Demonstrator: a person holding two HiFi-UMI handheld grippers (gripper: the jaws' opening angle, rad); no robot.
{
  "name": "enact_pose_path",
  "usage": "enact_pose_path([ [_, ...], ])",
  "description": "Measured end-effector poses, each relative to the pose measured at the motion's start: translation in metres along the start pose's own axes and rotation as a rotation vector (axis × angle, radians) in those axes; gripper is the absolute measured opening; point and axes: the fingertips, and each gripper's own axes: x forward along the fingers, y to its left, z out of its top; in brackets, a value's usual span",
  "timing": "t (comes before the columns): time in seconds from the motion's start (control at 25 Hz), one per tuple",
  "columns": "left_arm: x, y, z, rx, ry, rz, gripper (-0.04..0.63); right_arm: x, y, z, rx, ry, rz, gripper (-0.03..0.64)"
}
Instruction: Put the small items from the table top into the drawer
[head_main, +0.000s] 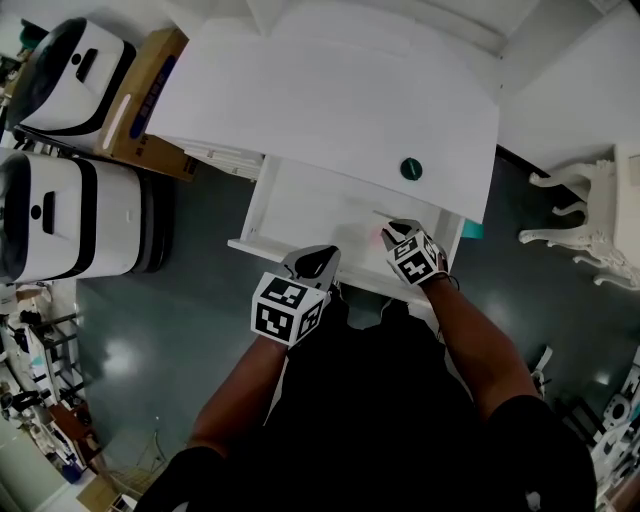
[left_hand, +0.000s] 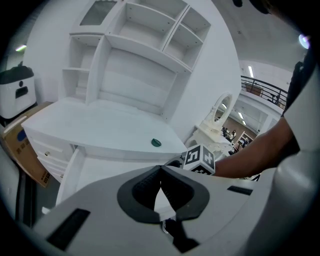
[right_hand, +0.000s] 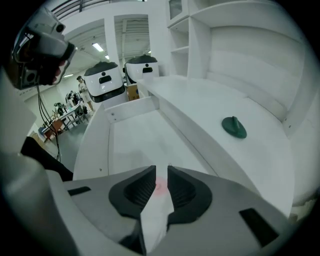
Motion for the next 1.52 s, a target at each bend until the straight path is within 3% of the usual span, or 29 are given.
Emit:
enact_pose_path([
  [0.48,0.010,-0.022,0.027,0.077,-0.016,-0.048,0.003,-0.109,-0.017,0.043,0.206,-0.244,-0.018,0.075],
  [0.84,0.021,-0.037,0.048,0.122,-0.043,-0.079,0.003,-0.185,-0.030,0.060,0.287,-0.400,-0.053,0.074],
  [1.08,0.026,-0.046,0.058,0.159,-0.067,-0.092,0.003,-0.203,-0.034,0.048,0.351,-0.439,-0.059,0.054],
  [1.52,0.031,-0.062,0.065,0.182,-0.074,-0.100,0.003,-0.218,-0.028,0.041,0.371,-0.463,-0.049,0.037],
])
